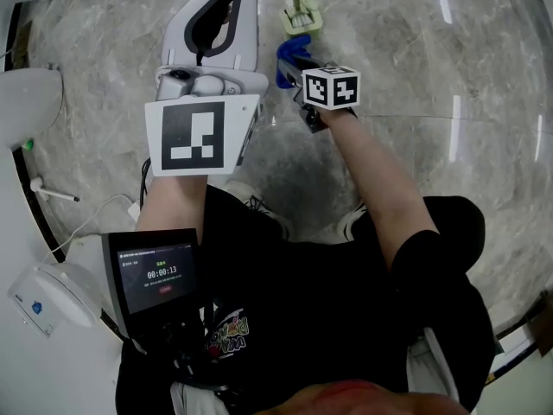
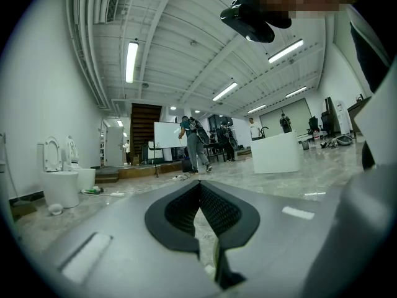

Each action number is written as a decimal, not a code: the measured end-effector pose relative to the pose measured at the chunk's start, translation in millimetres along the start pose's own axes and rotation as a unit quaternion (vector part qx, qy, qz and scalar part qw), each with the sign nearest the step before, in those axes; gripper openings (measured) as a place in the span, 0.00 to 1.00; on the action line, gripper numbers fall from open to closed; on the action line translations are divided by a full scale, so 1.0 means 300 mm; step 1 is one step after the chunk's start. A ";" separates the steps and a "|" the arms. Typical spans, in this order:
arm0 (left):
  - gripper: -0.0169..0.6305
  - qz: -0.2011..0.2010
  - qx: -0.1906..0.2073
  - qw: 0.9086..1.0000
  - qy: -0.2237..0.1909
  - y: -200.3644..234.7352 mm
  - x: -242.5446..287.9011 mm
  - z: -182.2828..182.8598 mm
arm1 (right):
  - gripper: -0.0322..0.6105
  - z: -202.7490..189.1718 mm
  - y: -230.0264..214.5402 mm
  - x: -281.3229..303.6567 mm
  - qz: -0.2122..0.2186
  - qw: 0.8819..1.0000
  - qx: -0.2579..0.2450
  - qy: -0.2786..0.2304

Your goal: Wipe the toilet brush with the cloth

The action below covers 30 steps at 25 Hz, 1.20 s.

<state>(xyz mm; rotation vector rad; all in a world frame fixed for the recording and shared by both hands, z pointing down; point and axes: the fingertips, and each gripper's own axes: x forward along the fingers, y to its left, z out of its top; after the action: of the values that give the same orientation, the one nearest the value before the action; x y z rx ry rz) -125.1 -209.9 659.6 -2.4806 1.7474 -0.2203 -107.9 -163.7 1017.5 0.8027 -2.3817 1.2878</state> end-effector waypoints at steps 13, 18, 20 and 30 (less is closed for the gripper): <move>0.03 -0.004 -0.008 1.000 -0.005 -0.012 0.014 0.010 | 0.17 0.293 -0.367 -0.299 -0.113 0.979 0.082 -0.149; 0.03 -0.004 -0.009 1.000 -0.003 -0.012 0.015 0.004 | 0.17 0.397 -0.501 -0.478 -0.227 0.960 -0.032 -0.161; 0.03 -0.001 -0.014 1.000 -0.002 -0.006 0.018 0.000 | 0.17 0.402 -0.538 -0.511 -0.282 0.944 -0.127 -0.117; 0.03 0.000 -0.012 1.000 0.005 -0.008 0.021 -0.011 | 0.17 -0.022 -0.584 -0.366 -0.284 0.925 -0.231 0.105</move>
<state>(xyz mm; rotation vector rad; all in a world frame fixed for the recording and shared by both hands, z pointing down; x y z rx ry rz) -121.2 -215.1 663.5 -2.4995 1.7634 -0.2133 85.9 -199.2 1080.3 1.0310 -1.9438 0.5205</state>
